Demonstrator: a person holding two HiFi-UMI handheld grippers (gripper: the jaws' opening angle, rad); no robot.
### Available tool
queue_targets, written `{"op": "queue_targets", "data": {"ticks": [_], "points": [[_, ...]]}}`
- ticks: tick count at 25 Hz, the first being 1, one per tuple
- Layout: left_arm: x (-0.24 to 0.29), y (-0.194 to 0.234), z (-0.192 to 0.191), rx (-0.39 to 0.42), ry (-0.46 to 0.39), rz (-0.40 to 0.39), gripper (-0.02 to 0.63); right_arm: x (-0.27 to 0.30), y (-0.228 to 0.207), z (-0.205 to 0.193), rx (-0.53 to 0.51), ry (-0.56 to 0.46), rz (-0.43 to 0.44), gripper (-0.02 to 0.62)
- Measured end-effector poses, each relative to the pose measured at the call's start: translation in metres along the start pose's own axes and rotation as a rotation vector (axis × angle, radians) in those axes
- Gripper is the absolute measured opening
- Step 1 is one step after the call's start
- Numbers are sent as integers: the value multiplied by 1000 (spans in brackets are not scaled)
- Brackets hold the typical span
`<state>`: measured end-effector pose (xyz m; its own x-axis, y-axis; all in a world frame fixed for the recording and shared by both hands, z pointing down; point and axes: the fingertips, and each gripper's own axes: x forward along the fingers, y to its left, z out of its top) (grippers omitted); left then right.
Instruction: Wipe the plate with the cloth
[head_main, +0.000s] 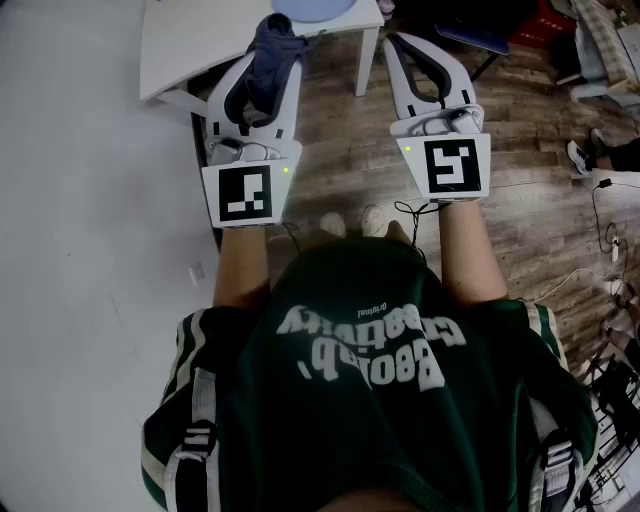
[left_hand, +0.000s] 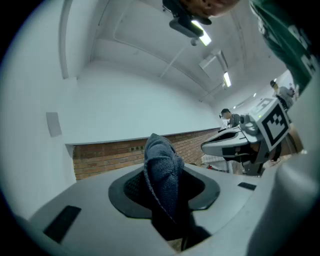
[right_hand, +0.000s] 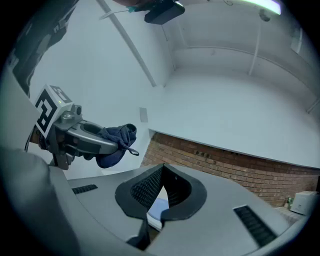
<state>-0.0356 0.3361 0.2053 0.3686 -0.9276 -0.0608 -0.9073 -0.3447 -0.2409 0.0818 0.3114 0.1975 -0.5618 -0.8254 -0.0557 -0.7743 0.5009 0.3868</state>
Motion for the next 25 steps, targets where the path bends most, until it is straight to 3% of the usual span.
{"op": "queue_targets", "data": {"ticks": [25], "points": [[-6, 4, 6, 30, 8, 25, 135, 1, 5, 12, -5, -35, 31, -6]]}}
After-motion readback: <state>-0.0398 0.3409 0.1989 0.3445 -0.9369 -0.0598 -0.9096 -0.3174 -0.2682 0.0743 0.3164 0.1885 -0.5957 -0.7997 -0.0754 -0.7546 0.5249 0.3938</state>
